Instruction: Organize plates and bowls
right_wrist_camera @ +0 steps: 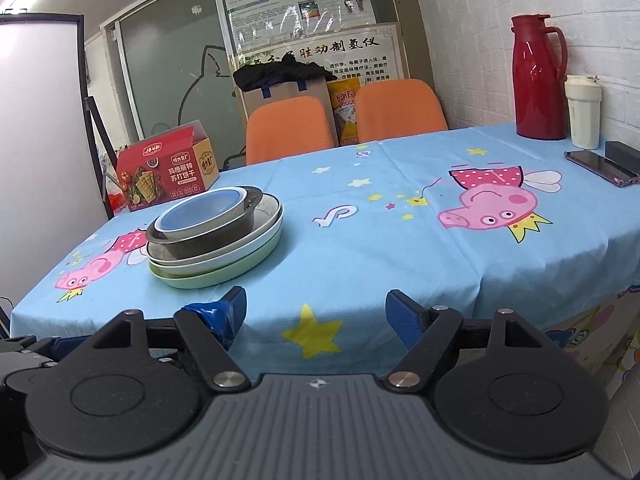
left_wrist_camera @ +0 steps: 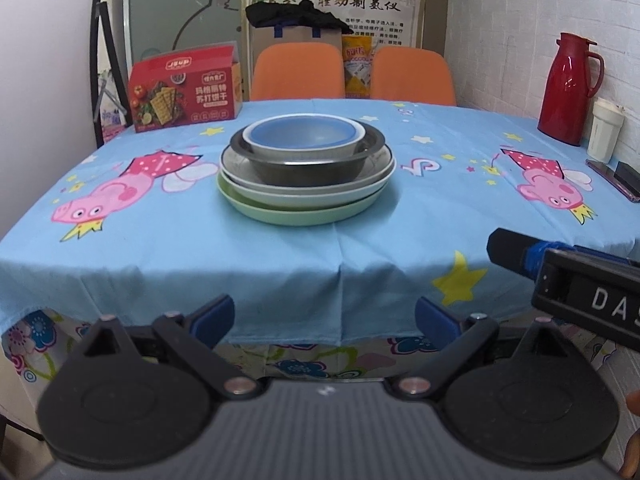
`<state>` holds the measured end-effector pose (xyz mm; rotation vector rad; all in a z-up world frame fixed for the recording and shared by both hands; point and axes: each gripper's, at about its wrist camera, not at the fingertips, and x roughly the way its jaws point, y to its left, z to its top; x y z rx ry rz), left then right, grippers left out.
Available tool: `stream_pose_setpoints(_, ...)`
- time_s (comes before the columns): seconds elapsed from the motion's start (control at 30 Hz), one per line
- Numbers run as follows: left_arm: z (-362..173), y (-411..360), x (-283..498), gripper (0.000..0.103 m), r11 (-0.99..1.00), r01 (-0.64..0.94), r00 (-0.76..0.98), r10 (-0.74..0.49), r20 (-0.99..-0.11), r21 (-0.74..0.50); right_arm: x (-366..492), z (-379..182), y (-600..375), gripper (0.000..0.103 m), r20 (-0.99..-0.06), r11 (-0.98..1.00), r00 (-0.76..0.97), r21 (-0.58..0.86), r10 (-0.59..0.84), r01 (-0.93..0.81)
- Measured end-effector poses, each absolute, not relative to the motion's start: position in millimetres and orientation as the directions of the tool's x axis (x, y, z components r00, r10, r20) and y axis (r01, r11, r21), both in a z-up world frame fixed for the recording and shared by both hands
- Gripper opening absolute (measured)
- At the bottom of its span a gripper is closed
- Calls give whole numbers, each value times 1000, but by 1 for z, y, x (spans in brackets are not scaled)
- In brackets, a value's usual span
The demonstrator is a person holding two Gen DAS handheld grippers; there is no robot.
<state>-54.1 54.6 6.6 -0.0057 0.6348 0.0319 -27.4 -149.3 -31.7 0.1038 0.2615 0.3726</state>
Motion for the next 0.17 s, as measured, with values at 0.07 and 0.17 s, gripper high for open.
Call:
stream_pose_setpoints(0.07, 6, 56, -55, 97, 999, -31, 807, 22, -590, -5, -28, -32, -147, 63, -239, 927, 897, 144, 373, -347)
stream_pose_setpoints(0.17, 8, 58, -56, 97, 999, -35, 813, 21, -581, -12, -29, -33, -146, 64, -237, 924, 894, 146, 380, -354)
